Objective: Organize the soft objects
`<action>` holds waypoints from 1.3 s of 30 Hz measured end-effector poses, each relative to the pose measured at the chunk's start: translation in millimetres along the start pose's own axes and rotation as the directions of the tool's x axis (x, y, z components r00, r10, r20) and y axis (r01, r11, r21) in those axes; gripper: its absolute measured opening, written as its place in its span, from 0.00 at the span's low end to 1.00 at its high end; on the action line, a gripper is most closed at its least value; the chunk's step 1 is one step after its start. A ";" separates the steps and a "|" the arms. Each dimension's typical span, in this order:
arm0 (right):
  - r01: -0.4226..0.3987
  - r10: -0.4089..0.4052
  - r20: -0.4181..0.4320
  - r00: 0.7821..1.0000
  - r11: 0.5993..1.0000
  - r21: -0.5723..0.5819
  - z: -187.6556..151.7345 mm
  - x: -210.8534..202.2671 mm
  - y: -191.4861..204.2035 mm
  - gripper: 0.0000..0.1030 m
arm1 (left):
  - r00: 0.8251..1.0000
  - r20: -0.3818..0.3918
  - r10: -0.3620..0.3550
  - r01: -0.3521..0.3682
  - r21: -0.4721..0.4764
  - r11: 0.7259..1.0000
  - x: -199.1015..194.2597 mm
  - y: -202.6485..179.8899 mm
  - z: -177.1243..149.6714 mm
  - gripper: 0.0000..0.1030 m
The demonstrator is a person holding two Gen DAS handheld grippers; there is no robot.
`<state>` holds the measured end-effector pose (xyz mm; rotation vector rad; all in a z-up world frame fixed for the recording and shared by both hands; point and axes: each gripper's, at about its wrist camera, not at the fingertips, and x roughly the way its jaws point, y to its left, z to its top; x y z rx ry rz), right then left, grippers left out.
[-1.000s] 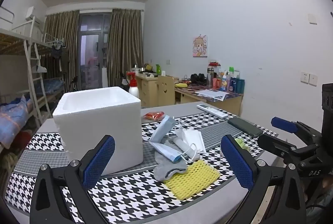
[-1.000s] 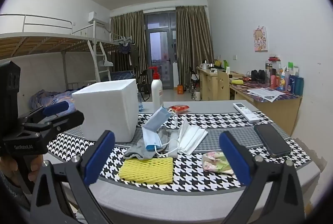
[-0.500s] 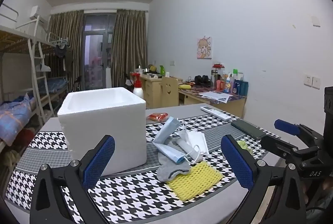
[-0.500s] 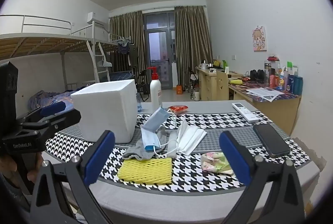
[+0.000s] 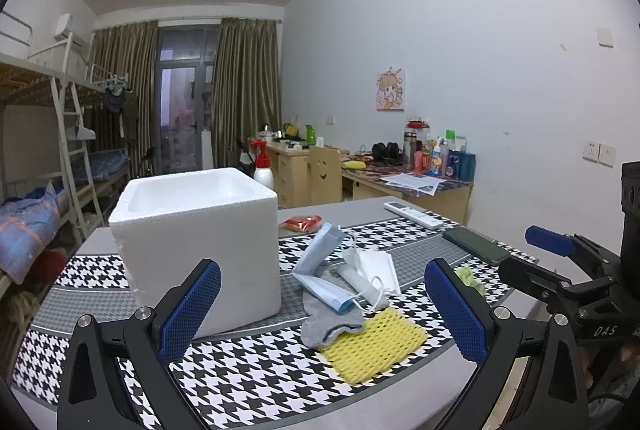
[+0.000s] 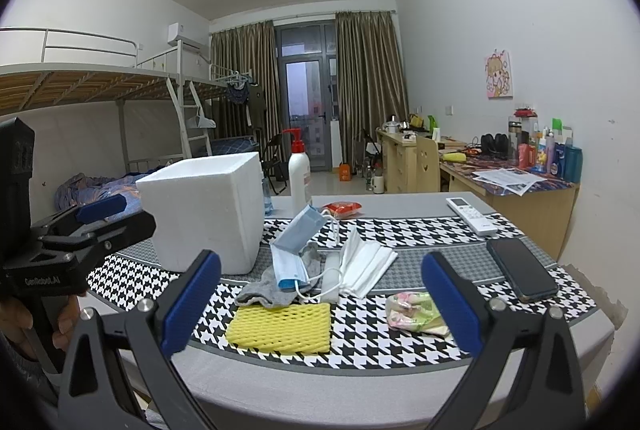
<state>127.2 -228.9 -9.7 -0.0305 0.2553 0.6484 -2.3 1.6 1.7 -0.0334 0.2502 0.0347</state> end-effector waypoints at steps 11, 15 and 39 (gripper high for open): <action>0.003 -0.003 0.001 1.000 1.000 0.000 1.4 -0.4 -0.6 0.99 | 1.000 -0.003 0.008 -0.008 -0.003 1.000 -1.1 1.4 -0.2 0.99; 0.004 -0.004 0.002 1.000 1.000 -0.001 1.2 -0.5 -0.3 0.99 | 1.000 -0.001 0.007 -0.007 -0.001 1.000 -0.7 1.2 0.3 0.99; 0.045 -0.042 -0.084 0.996 0.999 0.028 -8.9 29.4 -19.4 0.99 | 0.994 -0.102 -0.044 0.046 0.020 0.999 27.5 -7.4 -13.8 0.99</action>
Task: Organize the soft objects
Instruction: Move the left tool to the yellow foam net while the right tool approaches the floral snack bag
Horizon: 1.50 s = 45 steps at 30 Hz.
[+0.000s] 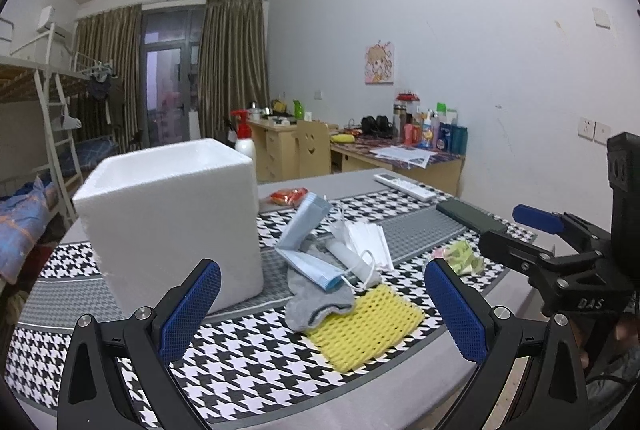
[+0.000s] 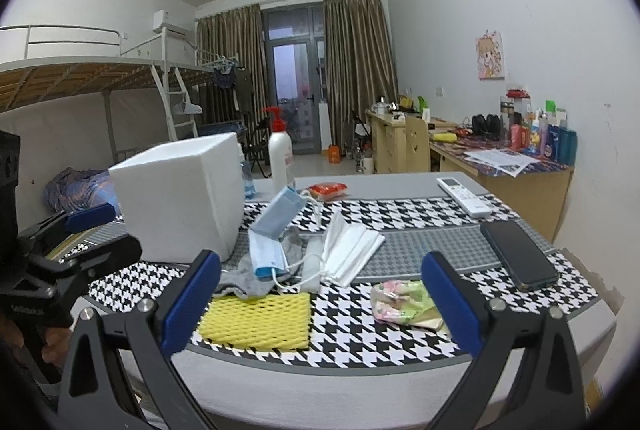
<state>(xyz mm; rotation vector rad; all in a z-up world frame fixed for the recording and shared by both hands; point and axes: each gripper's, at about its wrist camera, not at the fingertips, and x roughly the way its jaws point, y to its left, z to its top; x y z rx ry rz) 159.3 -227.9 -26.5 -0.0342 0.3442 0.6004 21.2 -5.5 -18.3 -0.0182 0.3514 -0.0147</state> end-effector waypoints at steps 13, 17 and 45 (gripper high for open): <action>0.038 -0.035 -0.075 0.997 0.999 0.030 -11.3 20.3 -17.9 0.99 | 0.993 -0.116 -0.032 0.033 0.001 0.999 32.5 -16.1 -17.3 0.99; 0.056 -0.052 -0.099 0.994 0.998 0.036 -13.8 26.3 -25.6 0.99 | 0.988 -0.153 -0.037 0.037 0.000 0.999 40.2 -18.8 -22.0 0.99; 0.122 -0.101 -0.241 0.965 0.990 0.073 -33.1 70.9 -55.2 0.99 | 0.917 -0.389 -0.088 0.117 0.051 0.992 98.6 -45.1 -51.1 0.85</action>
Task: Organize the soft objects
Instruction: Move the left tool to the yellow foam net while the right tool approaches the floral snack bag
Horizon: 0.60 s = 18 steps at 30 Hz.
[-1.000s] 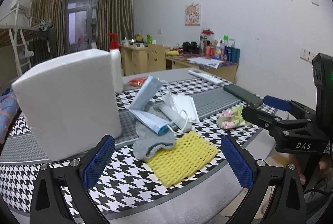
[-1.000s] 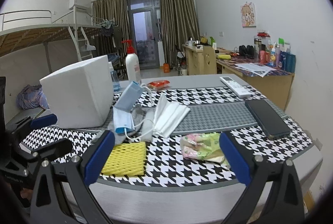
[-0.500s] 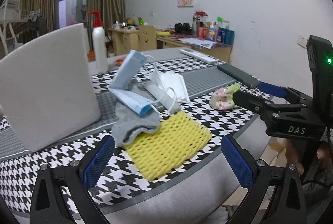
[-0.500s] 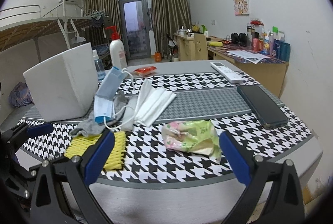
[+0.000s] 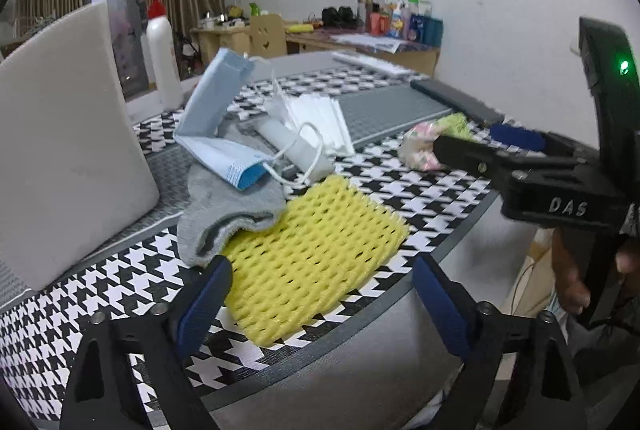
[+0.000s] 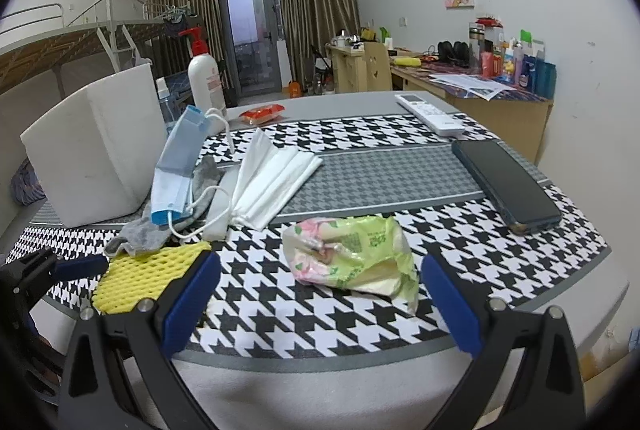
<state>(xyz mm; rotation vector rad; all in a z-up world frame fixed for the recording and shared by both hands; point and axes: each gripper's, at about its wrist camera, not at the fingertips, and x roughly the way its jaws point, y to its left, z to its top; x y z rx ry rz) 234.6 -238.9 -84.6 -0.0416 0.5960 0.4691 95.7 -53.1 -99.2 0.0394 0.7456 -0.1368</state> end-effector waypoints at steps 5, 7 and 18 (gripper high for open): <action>0.007 -0.007 -0.020 1.000 1.000 0.003 -2.4 8.3 -0.1 0.99 | 1.000 -0.012 0.023 -0.023 0.027 0.999 7.0 -1.3 1.7 0.78; 0.014 -0.014 -0.025 1.000 1.000 0.007 -2.2 10.0 -2.2 0.99 | 0.999 -0.014 0.030 -0.030 0.040 0.999 7.7 -2.3 1.0 0.75; 0.045 -0.043 -0.081 0.996 0.999 0.014 0.4 25.6 -7.2 0.99 | 0.998 -0.010 0.064 -0.063 0.085 0.994 9.9 -2.0 1.2 0.58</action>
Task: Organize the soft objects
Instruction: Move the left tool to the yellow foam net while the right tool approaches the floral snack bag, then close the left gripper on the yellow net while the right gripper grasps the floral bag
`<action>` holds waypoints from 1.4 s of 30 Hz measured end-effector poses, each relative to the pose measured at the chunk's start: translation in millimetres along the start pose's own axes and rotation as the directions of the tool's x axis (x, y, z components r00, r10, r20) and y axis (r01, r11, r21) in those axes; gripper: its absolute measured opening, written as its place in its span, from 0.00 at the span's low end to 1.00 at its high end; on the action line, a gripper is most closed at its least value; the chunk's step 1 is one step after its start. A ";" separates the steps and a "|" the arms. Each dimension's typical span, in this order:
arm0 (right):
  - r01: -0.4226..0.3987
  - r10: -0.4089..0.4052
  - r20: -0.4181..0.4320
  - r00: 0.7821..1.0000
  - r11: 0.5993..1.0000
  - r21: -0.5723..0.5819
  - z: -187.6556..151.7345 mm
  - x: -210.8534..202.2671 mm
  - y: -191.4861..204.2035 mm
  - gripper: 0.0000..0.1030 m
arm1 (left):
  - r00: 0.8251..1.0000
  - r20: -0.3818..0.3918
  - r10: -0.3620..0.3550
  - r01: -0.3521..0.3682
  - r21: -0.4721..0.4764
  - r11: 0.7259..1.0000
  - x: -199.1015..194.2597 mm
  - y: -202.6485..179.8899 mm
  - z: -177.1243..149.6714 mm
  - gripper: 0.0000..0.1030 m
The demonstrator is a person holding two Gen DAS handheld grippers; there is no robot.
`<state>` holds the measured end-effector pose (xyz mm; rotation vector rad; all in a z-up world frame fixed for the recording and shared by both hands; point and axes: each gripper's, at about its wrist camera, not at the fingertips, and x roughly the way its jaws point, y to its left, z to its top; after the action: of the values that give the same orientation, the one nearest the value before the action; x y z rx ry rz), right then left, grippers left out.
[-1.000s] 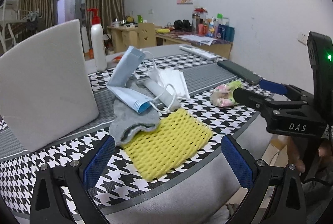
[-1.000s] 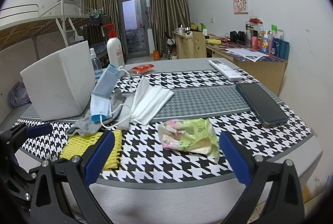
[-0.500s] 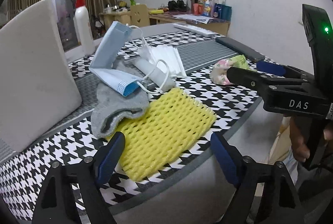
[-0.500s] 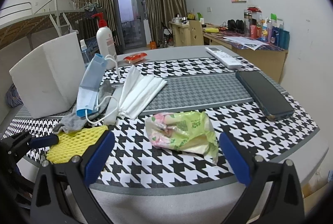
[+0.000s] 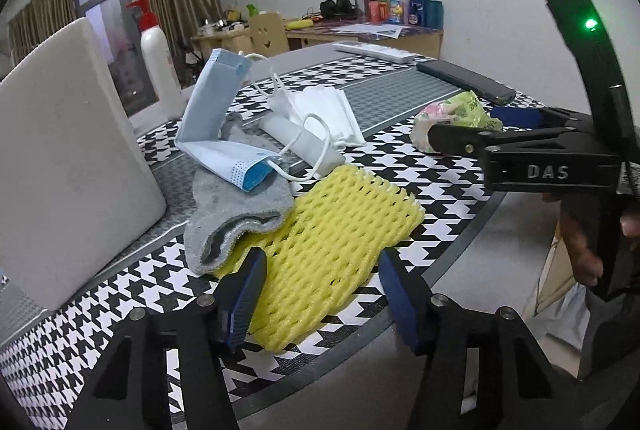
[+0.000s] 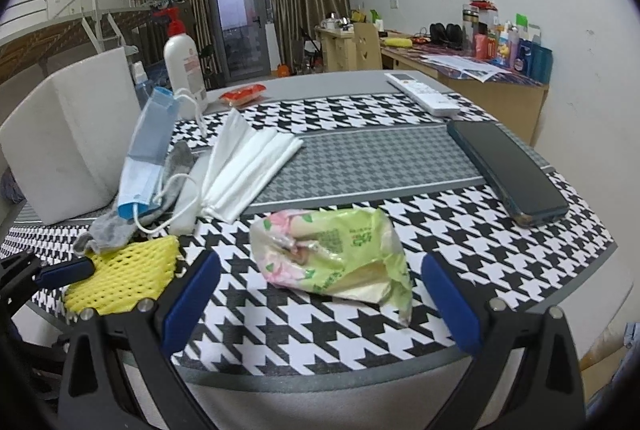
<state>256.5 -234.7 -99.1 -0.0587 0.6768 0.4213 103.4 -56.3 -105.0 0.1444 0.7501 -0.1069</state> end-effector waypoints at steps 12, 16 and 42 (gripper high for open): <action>0.032 -0.030 -0.076 0.997 0.999 0.019 3.1 15.0 -3.6 0.99 | 1.000 0.008 -0.002 0.002 -0.017 1.000 -3.7 9.1 -0.7 0.30; 0.034 -0.033 -0.077 0.996 0.999 0.002 2.8 16.4 0.1 0.89 | 1.000 0.011 -0.003 0.003 -0.017 1.000 -4.3 10.2 -1.7 0.26; 0.035 -0.035 0.004 0.999 0.999 0.003 9.4 -17.0 3.2 0.72 | 0.994 0.073 -0.085 0.088 -0.035 0.995 -34.7 13.3 -0.9 0.14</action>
<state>249.0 -236.2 -81.0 -0.0668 0.6712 0.3864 79.6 -41.5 -80.6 0.0710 0.6867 -0.1794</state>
